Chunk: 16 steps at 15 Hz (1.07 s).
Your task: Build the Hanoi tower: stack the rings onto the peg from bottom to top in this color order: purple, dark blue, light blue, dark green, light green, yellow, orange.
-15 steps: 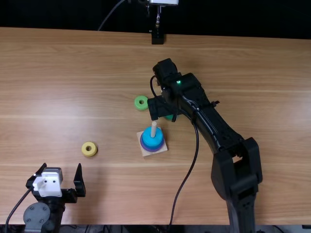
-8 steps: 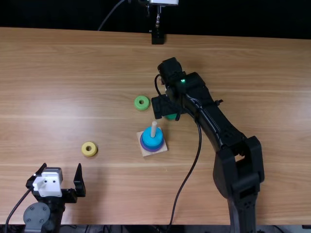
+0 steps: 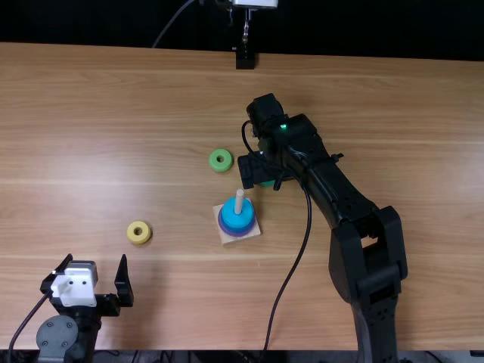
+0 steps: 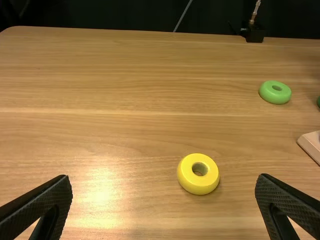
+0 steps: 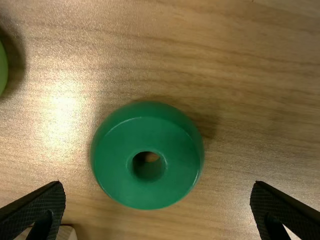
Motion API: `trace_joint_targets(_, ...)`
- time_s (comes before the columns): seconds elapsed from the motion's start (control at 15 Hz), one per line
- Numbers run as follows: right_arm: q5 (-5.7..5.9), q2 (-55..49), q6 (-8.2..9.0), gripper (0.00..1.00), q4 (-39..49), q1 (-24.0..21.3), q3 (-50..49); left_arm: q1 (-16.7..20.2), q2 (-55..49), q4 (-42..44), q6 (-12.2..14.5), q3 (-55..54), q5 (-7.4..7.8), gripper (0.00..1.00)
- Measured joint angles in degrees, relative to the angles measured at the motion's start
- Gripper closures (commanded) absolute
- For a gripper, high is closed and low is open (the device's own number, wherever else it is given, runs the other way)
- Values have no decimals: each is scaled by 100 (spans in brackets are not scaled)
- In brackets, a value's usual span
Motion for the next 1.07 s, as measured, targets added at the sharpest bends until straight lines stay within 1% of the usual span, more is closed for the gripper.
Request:
trace_joint_targets(0.4, 0, 216, -2, 0, 632, 0, 2, 0, -2, 0, -2, 0, -2, 0)
trace_joint_targets(0.53, 0, 219, 0, 31, 625, 0, 0, 0, 0, 2, 0, 0, -2, 0)
trace_joint_targets(0.6, 4, 219, 2, 34, 625, 0, 2, 2, -2, 0, 0, 0, 0, 0)
trace_joint_targets(0.87, 0, 219, 4, 33, 308, 0, 0, 0, -2, 0, 0, 0, 0, 0)
trace_joint_targets(0.93, 2, 219, 4, 37, 210, 0, -31, 0, -2, 0, 0, 0, -2, 0)
trace_joint_targets(1.0, 0, 219, 4, 47, 179, 0, -57, 0, -2, 0, 0, 0, 0, 0)
trace_joint_targets(1.07, -4, 219, 7, 61, 157, 0, -66, 0, -2, -2, 0, 0, 0, 0)
